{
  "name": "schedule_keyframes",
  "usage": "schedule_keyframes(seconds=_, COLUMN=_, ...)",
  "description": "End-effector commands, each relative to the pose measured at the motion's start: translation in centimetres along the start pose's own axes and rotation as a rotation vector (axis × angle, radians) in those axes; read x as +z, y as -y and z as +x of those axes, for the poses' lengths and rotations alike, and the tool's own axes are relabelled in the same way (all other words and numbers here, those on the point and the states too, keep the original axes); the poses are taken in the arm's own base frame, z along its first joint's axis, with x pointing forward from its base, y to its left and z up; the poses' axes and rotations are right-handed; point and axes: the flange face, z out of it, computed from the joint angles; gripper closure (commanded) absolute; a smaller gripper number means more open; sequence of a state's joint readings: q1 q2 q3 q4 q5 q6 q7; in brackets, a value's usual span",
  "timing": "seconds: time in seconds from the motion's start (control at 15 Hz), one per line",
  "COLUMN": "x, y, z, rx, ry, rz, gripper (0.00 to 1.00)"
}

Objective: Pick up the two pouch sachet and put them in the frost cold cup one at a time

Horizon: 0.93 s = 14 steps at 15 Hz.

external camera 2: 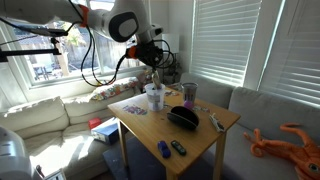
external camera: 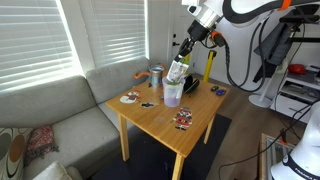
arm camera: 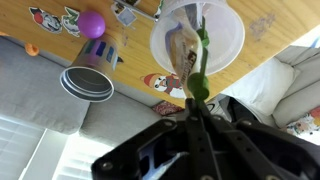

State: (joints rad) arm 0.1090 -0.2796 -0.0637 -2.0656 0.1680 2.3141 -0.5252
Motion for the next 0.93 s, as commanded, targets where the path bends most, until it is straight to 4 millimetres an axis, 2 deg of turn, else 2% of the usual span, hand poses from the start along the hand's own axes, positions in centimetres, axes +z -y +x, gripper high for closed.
schedule_keyframes(seconds=0.0, x=0.5, y=-0.2, z=0.0, rx=-0.017, ry=-0.019, rz=0.015, gripper=1.00)
schedule_keyframes(seconds=0.07, x=0.7, y=-0.2, z=0.0, rx=-0.018, ry=-0.016, rz=0.016, gripper=1.00)
schedule_keyframes(seconds=0.13, x=0.9, y=-0.3, z=0.0, rx=-0.015, ry=-0.012, rz=0.005, gripper=0.73)
schedule_keyframes(seconds=0.2, x=1.0, y=-0.4, z=0.0, rx=-0.014, ry=-0.012, rz=0.004, gripper=0.72)
schedule_keyframes(seconds=0.4, x=1.0, y=-0.4, z=0.0, rx=-0.021, ry=-0.013, rz=0.009, gripper=0.54)
schedule_keyframes(seconds=0.6, x=0.9, y=-0.4, z=0.1, rx=-0.022, ry=-0.018, rz=0.005, gripper=0.32)
schedule_keyframes(seconds=0.87, x=0.0, y=-0.7, z=0.6, rx=0.074, ry=0.007, rz=-0.063, gripper=0.05)
